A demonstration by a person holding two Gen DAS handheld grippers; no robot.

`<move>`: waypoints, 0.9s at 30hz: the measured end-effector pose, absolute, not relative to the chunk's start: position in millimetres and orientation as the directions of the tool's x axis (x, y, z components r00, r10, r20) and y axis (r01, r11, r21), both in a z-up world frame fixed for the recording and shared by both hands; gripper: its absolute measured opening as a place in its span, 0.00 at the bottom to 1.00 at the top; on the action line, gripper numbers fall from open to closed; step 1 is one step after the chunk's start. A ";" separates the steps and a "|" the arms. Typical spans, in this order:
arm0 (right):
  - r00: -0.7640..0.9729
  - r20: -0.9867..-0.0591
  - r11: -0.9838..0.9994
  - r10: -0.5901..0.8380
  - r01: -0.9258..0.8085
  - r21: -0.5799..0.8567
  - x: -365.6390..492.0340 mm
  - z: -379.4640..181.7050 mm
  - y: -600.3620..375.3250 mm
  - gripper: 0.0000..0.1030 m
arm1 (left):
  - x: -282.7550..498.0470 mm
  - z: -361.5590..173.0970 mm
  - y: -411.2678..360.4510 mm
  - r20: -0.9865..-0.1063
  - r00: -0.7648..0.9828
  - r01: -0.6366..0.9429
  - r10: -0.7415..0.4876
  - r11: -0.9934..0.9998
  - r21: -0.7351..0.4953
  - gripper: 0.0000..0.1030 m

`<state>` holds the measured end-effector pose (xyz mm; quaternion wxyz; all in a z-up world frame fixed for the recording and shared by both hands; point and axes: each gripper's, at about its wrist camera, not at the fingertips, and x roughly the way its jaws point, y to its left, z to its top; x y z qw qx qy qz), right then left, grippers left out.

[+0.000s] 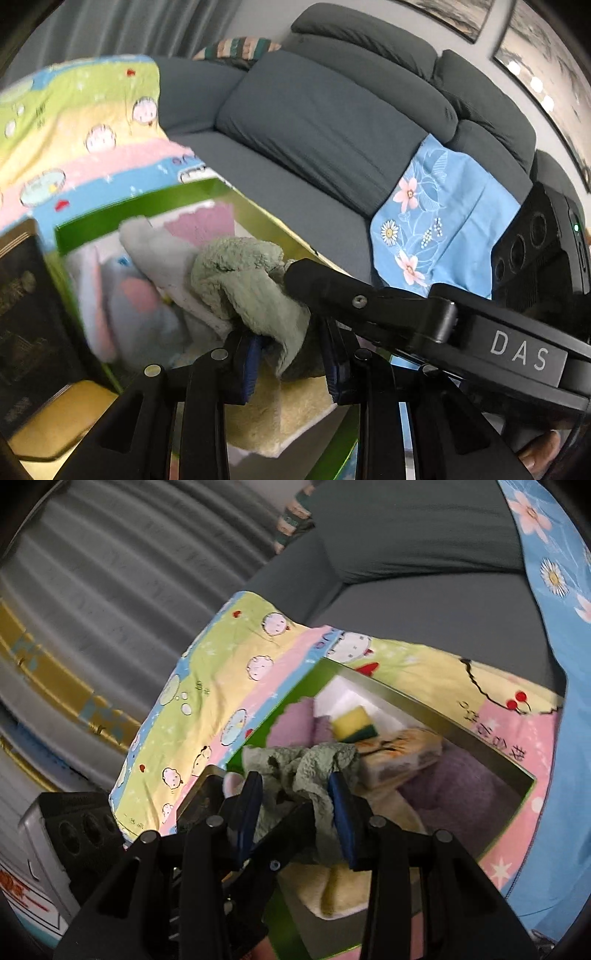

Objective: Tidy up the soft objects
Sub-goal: 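Open the right gripper to drop the green cloth into the box, then move the right tool toward the blue Tempo tissue pack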

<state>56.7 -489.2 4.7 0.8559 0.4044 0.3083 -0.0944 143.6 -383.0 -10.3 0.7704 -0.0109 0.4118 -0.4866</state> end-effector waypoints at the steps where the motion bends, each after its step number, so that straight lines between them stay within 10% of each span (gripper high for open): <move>1: 0.783 -0.617 0.652 0.076 0.429 0.625 57.0 2.1 -490.7 0.37 | 144.6 -13.5 -384.5 -0.632 0.186 0.733 -0.752 0.534 -0.420 0.27; 10: 0.725 -0.688 0.658 0.036 0.501 0.562 63.0 -9.7 -490.1 0.37 | 140.5 -22.2 -391.0 -0.679 0.210 0.731 -0.704 0.574 -0.369 0.27; 16: 0.811 -0.578 0.673 0.093 0.376 0.637 51.5 5.0 -487.9 0.68 | 134.6 -7.3 -369.5 -0.682 0.237 0.720 -0.691 0.597 -0.354 0.30; 20: 0.838 -0.543 0.724 0.054 0.342 0.599 43.8 21.9 -474.4 0.92 | 126.4 1.7 -349.3 -0.671 0.274 0.717 -0.689 0.611 -0.335 0.60; 27: 0.860 -0.508 0.779 0.036 0.294 0.553 33.9 42.2 -450.3 1.00 | 113.7 16.9 -292.2 -0.670 0.339 0.660 -0.660 0.675 -0.330 0.66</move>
